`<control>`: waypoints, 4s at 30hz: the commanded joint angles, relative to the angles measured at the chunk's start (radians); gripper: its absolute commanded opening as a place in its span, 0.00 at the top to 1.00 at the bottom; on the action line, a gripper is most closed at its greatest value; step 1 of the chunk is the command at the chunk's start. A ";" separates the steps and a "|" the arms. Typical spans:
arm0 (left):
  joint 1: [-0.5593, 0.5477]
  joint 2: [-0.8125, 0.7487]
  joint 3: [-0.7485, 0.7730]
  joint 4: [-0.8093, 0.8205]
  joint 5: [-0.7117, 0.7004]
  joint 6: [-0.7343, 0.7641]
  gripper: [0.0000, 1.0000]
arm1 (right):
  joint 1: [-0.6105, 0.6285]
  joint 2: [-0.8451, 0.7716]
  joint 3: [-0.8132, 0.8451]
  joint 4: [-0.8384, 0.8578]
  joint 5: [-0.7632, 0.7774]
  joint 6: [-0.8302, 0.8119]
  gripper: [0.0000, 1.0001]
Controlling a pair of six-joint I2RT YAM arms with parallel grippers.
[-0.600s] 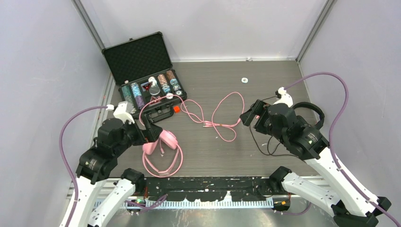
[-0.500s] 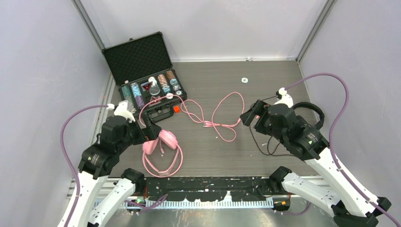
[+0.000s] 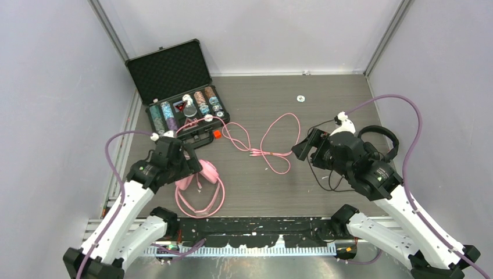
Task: Wrap the headphones
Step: Pick up the headphones from the center of the board.
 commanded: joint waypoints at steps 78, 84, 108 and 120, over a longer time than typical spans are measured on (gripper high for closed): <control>-0.399 0.275 0.317 0.248 0.375 0.427 0.96 | 0.005 0.006 -0.074 0.521 -0.488 -0.346 0.25; -0.399 0.427 0.199 0.351 0.256 0.392 0.99 | 0.006 -0.140 -0.095 0.424 -0.274 -0.261 0.26; -0.399 0.537 0.243 0.219 0.134 0.354 0.36 | 0.005 -0.304 -0.089 0.326 -0.093 -0.234 0.28; -0.402 0.213 0.074 0.071 0.456 1.257 0.39 | 0.005 -0.334 -0.106 0.351 -0.108 -0.243 0.29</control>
